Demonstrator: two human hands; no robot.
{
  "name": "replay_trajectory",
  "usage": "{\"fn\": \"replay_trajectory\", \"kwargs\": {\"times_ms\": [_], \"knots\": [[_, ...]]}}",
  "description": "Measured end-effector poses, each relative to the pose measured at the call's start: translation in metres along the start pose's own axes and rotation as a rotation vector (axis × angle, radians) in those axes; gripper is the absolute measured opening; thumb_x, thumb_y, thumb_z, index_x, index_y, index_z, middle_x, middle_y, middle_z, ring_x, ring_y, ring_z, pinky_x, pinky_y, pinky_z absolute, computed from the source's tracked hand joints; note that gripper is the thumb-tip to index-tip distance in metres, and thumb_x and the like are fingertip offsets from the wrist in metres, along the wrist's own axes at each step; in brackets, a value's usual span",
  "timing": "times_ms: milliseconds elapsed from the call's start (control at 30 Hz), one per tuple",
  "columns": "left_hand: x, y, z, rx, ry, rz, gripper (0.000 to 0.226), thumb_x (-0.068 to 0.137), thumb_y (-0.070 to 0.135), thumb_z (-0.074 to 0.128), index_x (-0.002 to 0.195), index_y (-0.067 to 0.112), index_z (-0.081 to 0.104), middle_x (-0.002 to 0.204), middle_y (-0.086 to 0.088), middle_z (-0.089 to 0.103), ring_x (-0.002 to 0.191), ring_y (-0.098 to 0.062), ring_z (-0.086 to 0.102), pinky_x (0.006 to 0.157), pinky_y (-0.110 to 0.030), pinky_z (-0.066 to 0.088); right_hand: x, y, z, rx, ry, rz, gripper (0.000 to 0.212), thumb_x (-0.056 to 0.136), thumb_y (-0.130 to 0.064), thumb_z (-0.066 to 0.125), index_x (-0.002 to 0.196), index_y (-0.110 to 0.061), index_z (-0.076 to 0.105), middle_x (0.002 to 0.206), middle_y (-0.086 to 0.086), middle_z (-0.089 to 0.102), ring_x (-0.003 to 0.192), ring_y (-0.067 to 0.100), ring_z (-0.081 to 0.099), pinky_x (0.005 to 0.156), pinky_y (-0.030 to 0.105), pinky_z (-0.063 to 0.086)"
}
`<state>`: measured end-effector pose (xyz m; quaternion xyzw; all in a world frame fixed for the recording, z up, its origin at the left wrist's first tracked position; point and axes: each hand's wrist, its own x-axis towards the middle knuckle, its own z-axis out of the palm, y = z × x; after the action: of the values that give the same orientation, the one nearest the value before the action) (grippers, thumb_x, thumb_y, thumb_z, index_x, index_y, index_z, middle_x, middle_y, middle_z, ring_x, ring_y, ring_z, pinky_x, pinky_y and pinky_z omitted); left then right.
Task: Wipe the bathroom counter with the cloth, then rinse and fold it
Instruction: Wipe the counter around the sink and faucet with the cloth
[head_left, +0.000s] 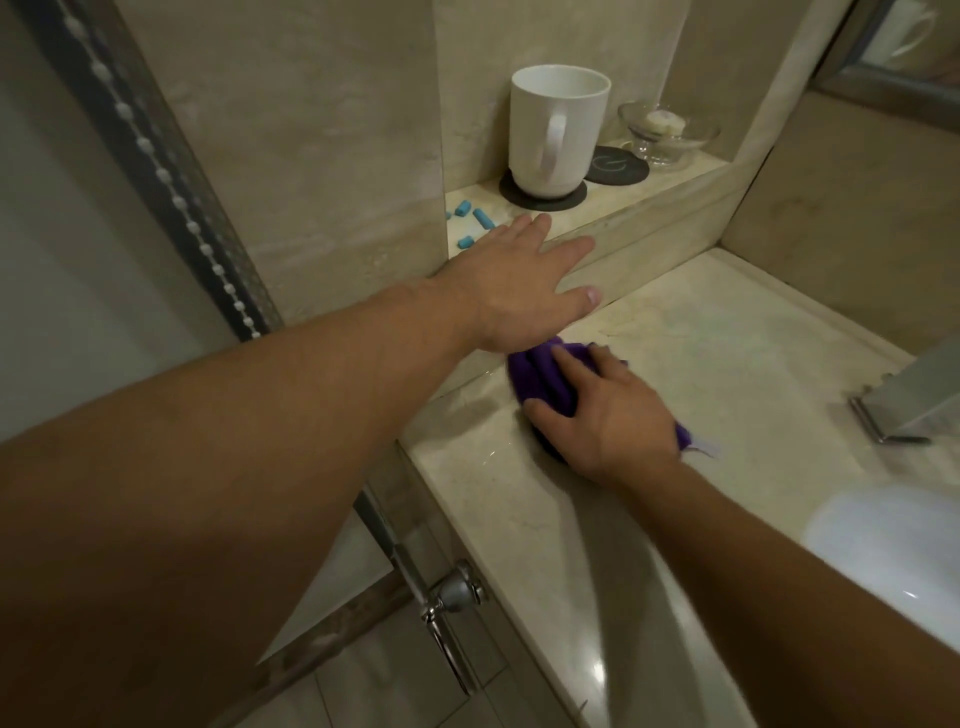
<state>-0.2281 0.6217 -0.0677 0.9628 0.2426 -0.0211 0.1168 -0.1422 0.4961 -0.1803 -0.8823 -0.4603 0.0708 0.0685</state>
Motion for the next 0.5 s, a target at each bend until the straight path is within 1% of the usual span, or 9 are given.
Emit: {"fn": "replay_trajectory", "kwargs": {"times_ms": [133, 267, 333, 400, 500], "knots": [[0.0, 0.0, 0.001, 0.014, 0.006, 0.006, 0.062, 0.102, 0.057, 0.025, 0.157, 0.037, 0.007, 0.167, -0.007, -0.003, 0.153, -0.022, -0.006, 0.121, -0.035, 0.0, -0.015, -0.038, 0.011, 0.057, 0.023, -0.098, 0.072, 0.09, -0.069, 0.037, 0.154, -0.035, 0.031, 0.159, 0.006, 0.035, 0.14, 0.028, 0.039, 0.114, 0.041, 0.032], [0.001, -0.001, 0.003, 0.039, 0.009, 0.012, 0.062, 0.101, 0.058, 0.023, 0.157, 0.037, 0.005, 0.167, -0.008, -0.004, 0.153, -0.022, -0.007, 0.121, -0.037, 0.0, -0.042, -0.054, 0.02, 0.082, -0.004, -0.276, 0.065, 0.09, -0.065, 0.041, 0.149, -0.039, 0.036, 0.15, 0.001, 0.045, 0.132, 0.025, 0.045, 0.112, 0.044, 0.036], [0.0, -0.001, 0.003, 0.042, 0.011, 0.01, 0.063, 0.101, 0.059, 0.023, 0.157, 0.037, 0.005, 0.167, -0.008, -0.004, 0.153, -0.022, -0.007, 0.121, -0.036, 0.0, -0.052, -0.065, 0.024, 0.091, -0.008, -0.35, 0.062, 0.089, -0.062, 0.044, 0.146, -0.04, 0.04, 0.145, -0.001, 0.05, 0.126, 0.026, 0.048, 0.106, 0.045, 0.041], [-0.001, -0.001, 0.004, 0.05, 0.012, 0.012, 0.063, 0.101, 0.059, 0.022, 0.157, 0.037, 0.005, 0.167, -0.008, -0.004, 0.153, -0.022, -0.007, 0.121, -0.036, 0.0, -0.059, -0.072, 0.026, 0.089, 0.008, -0.396, 0.061, 0.085, -0.061, 0.046, 0.142, -0.04, 0.045, 0.136, 0.0, 0.056, 0.115, 0.026, 0.052, 0.096, 0.045, 0.045], [-0.001, -0.001, 0.004, 0.064, 0.011, 0.015, 0.063, 0.101, 0.06, 0.02, 0.157, 0.038, 0.005, 0.167, -0.008, -0.005, 0.153, -0.022, -0.008, 0.122, -0.037, 0.0, -0.071, -0.065, 0.024, 0.116, 0.019, -0.421, 0.058, 0.083, -0.061, 0.047, 0.138, -0.042, 0.049, 0.123, -0.002, 0.062, 0.104, 0.022, 0.055, 0.087, 0.041, 0.049]]}}
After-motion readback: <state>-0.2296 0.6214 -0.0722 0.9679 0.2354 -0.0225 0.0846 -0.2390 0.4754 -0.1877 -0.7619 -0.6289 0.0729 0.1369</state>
